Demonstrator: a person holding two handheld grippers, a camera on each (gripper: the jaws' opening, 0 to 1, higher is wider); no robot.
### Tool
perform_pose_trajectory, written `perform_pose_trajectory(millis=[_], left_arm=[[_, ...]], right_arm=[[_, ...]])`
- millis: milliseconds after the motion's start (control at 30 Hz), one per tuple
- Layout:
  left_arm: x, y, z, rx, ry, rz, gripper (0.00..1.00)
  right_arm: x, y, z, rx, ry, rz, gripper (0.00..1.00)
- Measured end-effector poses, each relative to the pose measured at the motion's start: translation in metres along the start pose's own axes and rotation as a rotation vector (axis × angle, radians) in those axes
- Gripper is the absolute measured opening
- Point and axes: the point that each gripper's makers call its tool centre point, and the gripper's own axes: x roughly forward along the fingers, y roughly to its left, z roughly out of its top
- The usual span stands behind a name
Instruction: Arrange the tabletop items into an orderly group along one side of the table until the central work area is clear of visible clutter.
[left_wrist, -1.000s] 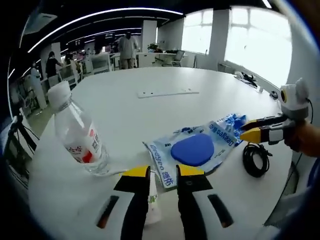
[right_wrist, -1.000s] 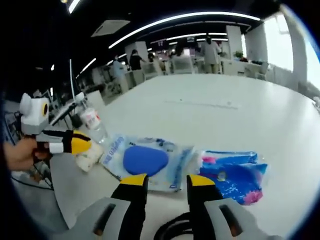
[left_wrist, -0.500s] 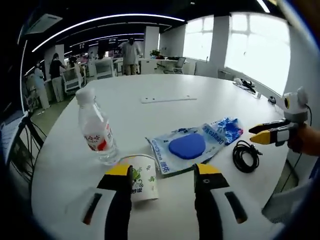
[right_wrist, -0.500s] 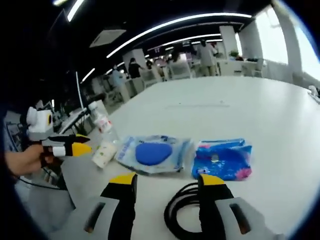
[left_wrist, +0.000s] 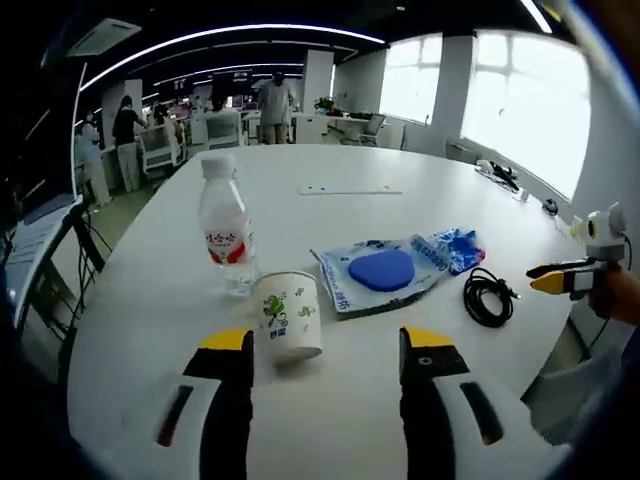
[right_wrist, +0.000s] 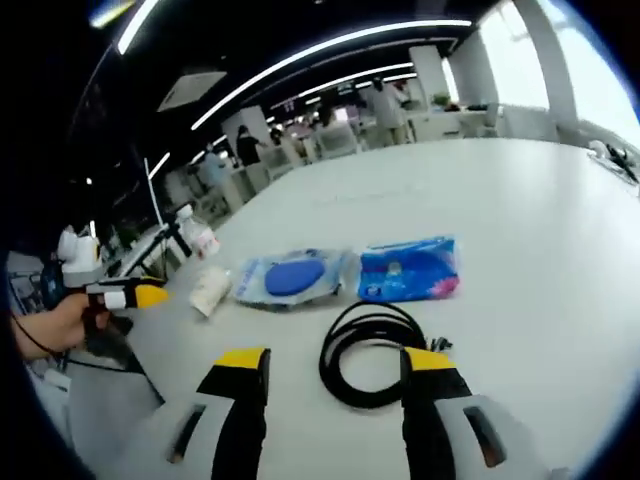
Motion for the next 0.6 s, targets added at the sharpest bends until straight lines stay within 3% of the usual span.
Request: perform_pose_trajectory(millis=[433, 600], left_arm=[[-0.007, 0.006, -0.012, -0.042, 0.007, 0.027, 0.59], [-0.004, 0.002, -0.017, -0.050, 0.020, 0.024, 0.59]], right_arm=[[-0.025, -0.016, -0.025, 0.129, -0.011, -0.068, 0.55], [-0.026, -0.015, -0.031, 0.136, -0.007, -0.075, 0.54]])
